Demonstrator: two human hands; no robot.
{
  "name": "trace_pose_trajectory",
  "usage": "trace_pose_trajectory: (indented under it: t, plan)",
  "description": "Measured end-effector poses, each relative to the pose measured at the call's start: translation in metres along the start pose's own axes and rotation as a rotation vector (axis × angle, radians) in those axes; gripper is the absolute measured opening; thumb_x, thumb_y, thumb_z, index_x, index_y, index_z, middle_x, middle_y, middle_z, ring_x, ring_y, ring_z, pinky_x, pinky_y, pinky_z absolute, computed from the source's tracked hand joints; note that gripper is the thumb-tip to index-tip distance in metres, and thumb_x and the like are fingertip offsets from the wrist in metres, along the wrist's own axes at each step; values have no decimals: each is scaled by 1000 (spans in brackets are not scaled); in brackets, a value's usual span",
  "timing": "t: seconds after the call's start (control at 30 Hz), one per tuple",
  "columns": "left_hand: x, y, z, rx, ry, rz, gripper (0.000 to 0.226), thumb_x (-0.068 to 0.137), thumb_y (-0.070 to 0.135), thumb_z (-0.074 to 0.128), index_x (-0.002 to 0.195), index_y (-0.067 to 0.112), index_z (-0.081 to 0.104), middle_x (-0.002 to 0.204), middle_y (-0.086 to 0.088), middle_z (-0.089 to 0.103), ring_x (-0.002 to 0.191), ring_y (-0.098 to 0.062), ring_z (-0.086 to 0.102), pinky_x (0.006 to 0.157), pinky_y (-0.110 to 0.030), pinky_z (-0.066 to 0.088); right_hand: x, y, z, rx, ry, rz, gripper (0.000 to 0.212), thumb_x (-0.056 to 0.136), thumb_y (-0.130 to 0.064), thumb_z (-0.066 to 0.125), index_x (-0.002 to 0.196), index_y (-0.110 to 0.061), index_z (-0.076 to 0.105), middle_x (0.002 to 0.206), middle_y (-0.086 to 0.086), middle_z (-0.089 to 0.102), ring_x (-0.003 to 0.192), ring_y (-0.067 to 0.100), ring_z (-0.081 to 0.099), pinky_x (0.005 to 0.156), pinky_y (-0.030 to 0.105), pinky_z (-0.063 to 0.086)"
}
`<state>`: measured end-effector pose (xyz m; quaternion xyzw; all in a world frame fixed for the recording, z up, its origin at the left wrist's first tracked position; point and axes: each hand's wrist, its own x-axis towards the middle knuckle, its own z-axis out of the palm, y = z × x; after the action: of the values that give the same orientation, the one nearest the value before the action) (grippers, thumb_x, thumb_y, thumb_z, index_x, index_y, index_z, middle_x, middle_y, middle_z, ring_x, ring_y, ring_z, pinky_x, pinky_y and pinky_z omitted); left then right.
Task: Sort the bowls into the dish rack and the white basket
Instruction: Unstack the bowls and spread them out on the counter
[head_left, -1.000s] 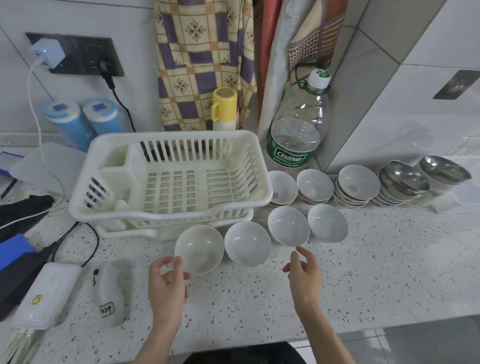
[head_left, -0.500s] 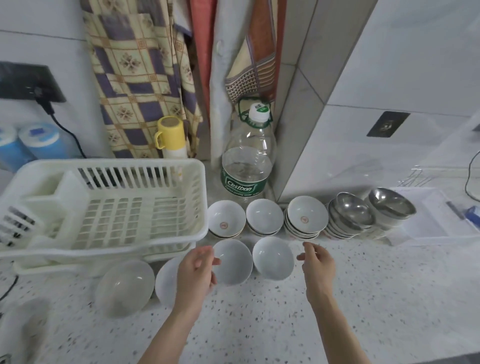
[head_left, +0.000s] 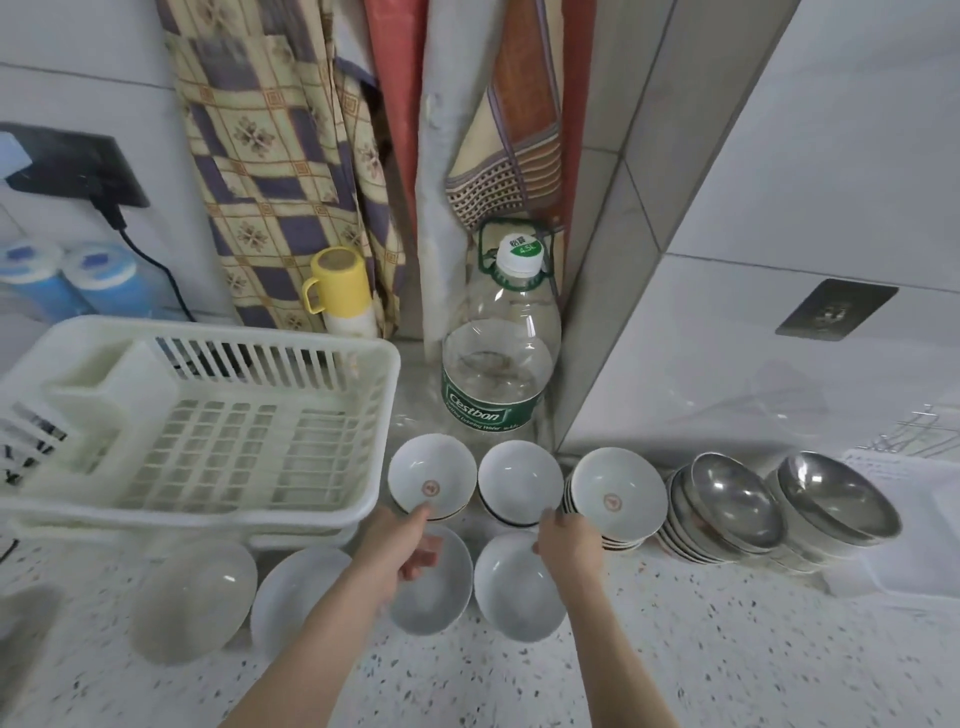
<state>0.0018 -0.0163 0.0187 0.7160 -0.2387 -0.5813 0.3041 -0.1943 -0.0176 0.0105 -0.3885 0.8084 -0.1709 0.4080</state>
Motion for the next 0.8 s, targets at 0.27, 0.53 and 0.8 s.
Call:
trace_pose_trajectory:
  t: [0.27, 0.53, 0.8]
  plan:
    - [28, 4, -4, 156, 28, 7, 14, 98, 10, 46, 111, 12, 43, 69, -18, 73, 30, -14, 47, 36, -15, 23, 13, -9, 14, -275, 149, -41, 42, 101, -36, 44, 104, 2, 63, 100, 16, 70, 92, 33, 67, 70, 34, 49]
    - [22, 6, 2, 108, 56, 78, 51, 94, -3, 36, 132, 30, 39, 68, -18, 74, 30, -12, 41, 32, -17, 24, 19, -5, 23, 3, 172, 19, 29, 93, -9, 43, 83, 4, 67, 81, 15, 72, 66, 25, 58, 58, 29, 43]
    - [11, 6, 4, -50, 35, 151, 66, 99, -4, 36, 151, 35, 27, 86, -12, 71, 76, -32, 68, 33, -17, 22, 1, -9, 34, 263, 255, 3, 23, 94, -3, 41, 77, -1, 56, 73, 11, 72, 64, 15, 59, 54, 26, 41]
